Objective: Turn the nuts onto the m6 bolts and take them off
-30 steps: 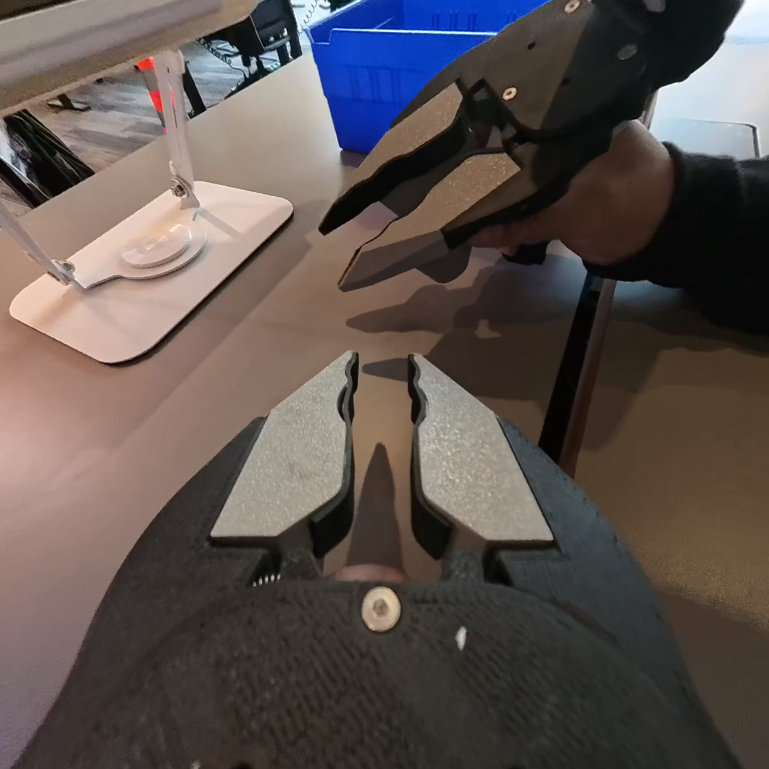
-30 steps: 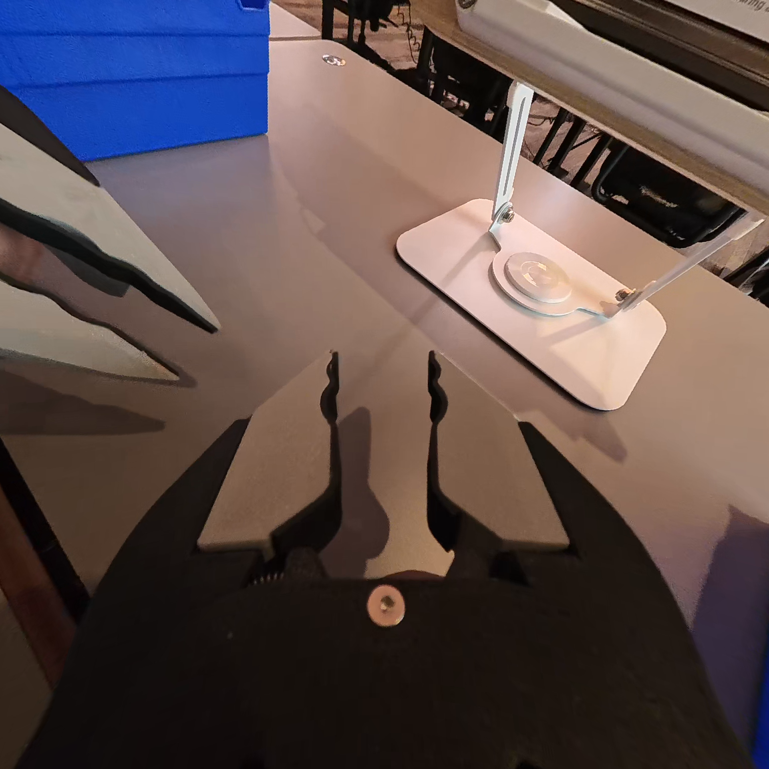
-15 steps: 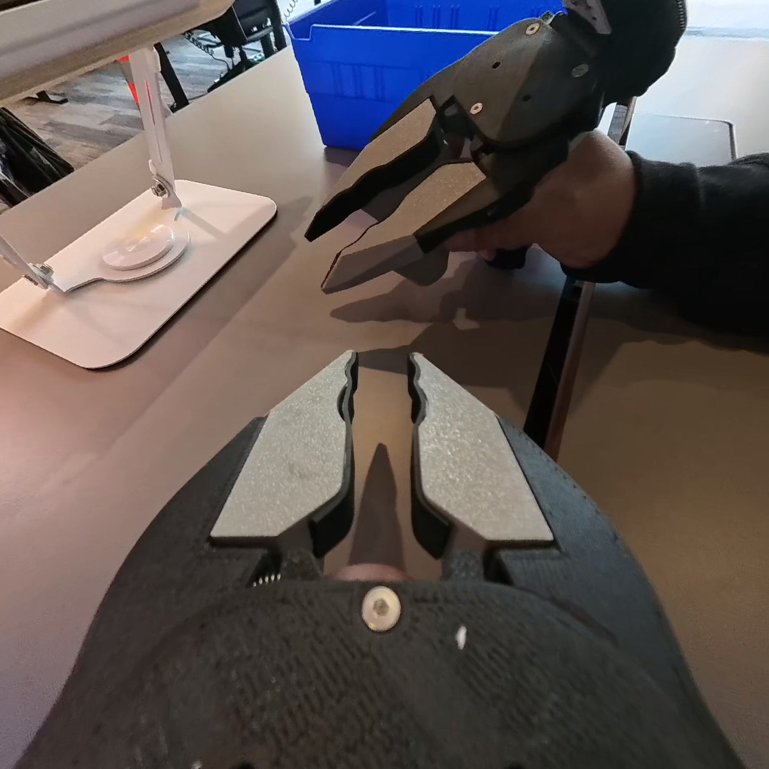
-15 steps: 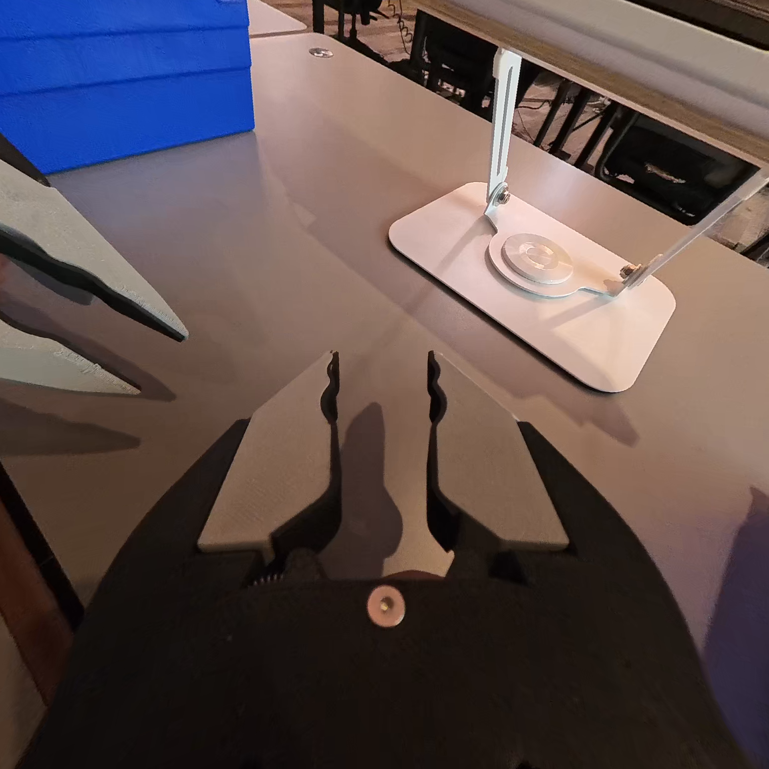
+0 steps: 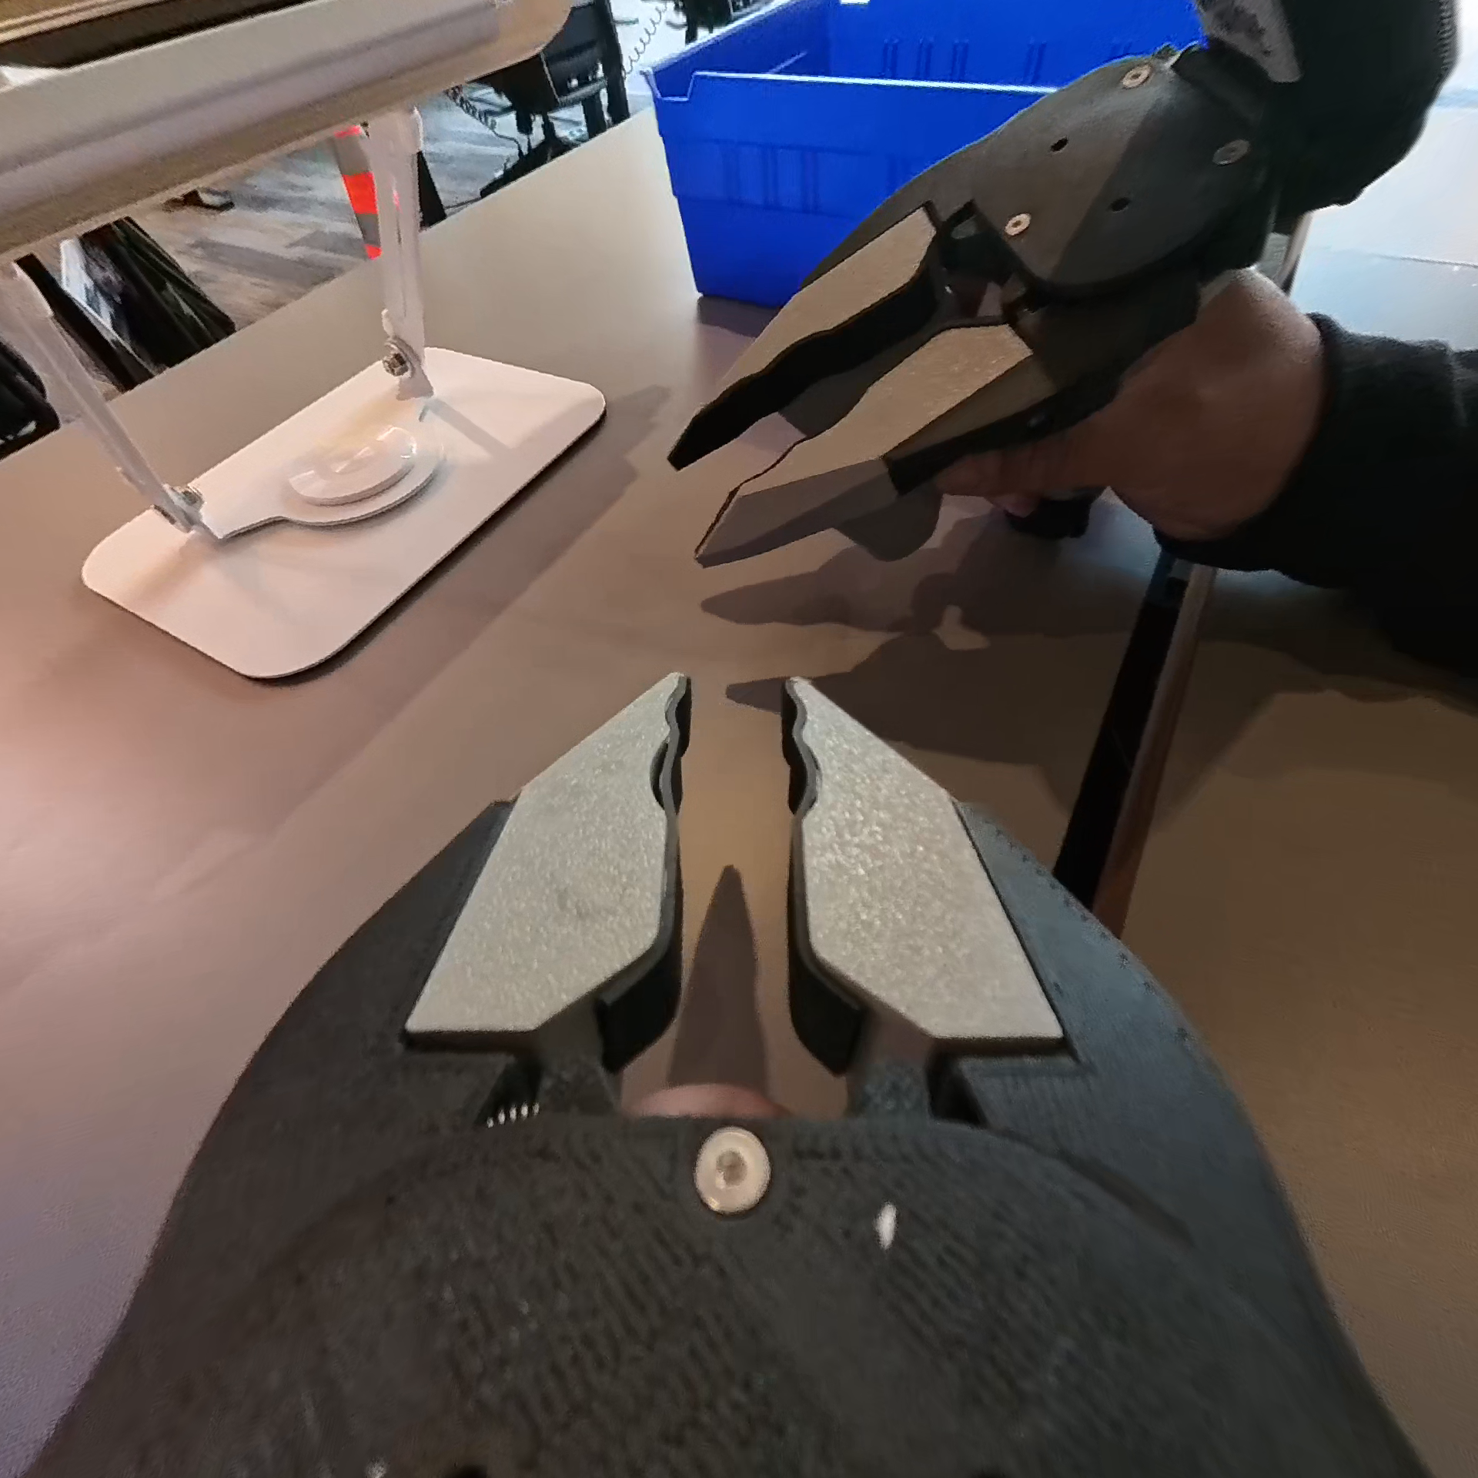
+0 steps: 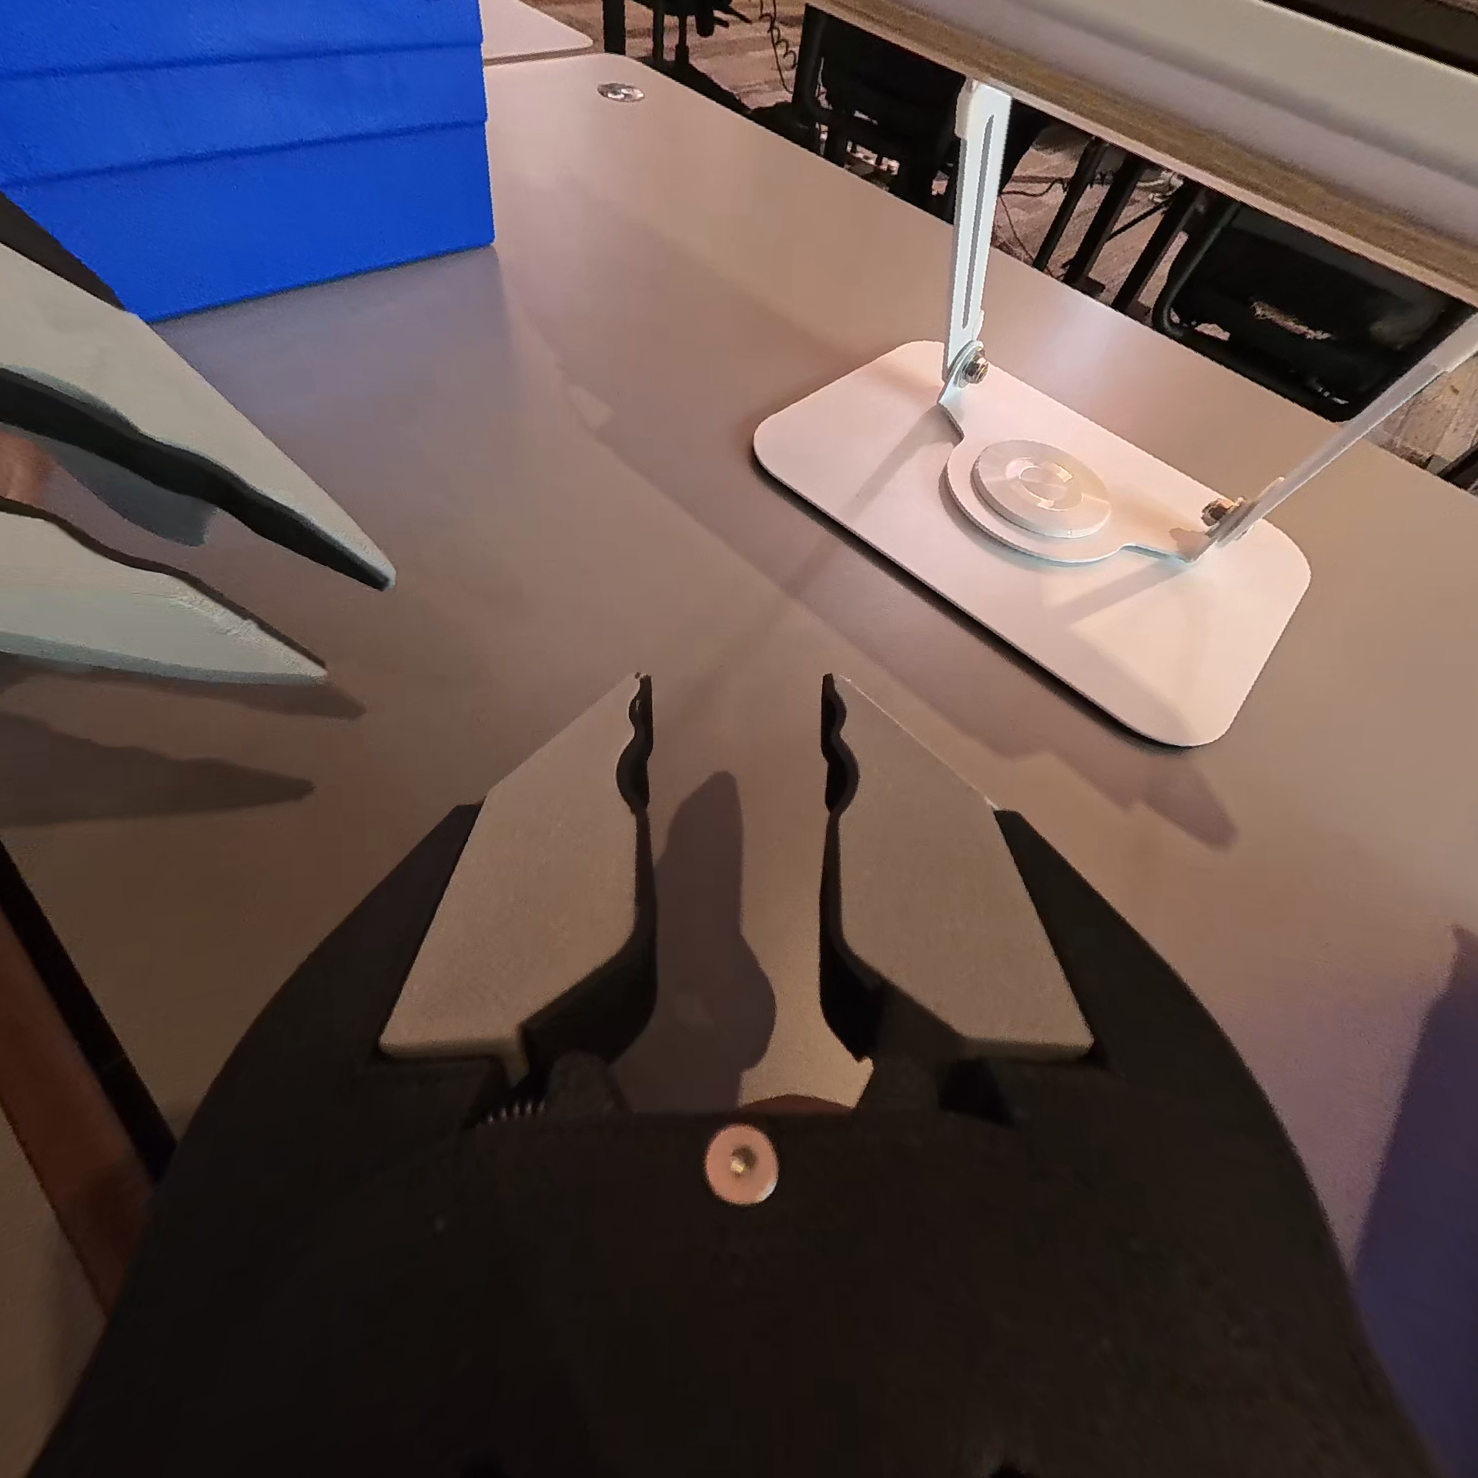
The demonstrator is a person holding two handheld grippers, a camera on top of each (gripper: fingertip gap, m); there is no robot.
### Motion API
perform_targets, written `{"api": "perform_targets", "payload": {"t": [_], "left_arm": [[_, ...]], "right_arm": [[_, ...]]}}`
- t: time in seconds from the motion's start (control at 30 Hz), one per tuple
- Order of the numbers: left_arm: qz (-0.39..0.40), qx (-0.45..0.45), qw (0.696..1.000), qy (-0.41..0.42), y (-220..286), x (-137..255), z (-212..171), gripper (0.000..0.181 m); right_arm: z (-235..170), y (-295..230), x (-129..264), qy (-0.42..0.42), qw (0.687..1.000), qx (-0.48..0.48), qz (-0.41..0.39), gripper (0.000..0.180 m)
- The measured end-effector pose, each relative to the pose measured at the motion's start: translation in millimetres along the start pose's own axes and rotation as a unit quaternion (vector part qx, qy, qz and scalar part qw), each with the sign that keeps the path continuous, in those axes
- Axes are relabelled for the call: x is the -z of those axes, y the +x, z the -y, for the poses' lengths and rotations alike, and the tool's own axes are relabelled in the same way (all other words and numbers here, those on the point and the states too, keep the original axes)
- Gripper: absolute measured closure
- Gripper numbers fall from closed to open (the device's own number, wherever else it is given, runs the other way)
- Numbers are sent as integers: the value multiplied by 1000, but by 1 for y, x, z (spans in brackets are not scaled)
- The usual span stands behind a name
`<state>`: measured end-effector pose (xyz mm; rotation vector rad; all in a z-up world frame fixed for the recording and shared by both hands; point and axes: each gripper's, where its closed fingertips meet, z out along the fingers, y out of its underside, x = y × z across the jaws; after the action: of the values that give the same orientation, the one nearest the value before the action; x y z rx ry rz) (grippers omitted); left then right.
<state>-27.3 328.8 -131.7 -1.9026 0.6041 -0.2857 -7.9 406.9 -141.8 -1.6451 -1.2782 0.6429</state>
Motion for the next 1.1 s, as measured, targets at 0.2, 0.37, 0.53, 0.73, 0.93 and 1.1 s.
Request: {"api": "perform_targets", "payload": {"t": [0.2, 0.37, 0.53, 0.73, 0.93, 1.1], "left_arm": [[0, 0, 1000, -4, 0, -1, -2, 161], [3, 2, 1000, -4, -1, -1, -3, 161], [6, 5, 1000, -7, -2, -2, -4, 161], [15, 28, 999, -15, -9, -2, -8, 157], [3, 22, 1000, 0, -2, 6, 1, 145], [8, 24, 1000, 4, 0, 13, 6, 138]], "right_arm": [[3, 0, 2, 5, 1000, 4, -4, 137], [3, 3, 1, 7, 1000, -7, -12, 129], [23, 6, 14, 61, 997, -45, -5, 167], [31, 31, 26, 94, 991, -64, -74, 94], [21, 23, 20, 59, 995, -53, -59, 92], [22, 28, 25, 63, 994, -44, -79, 94]]}}
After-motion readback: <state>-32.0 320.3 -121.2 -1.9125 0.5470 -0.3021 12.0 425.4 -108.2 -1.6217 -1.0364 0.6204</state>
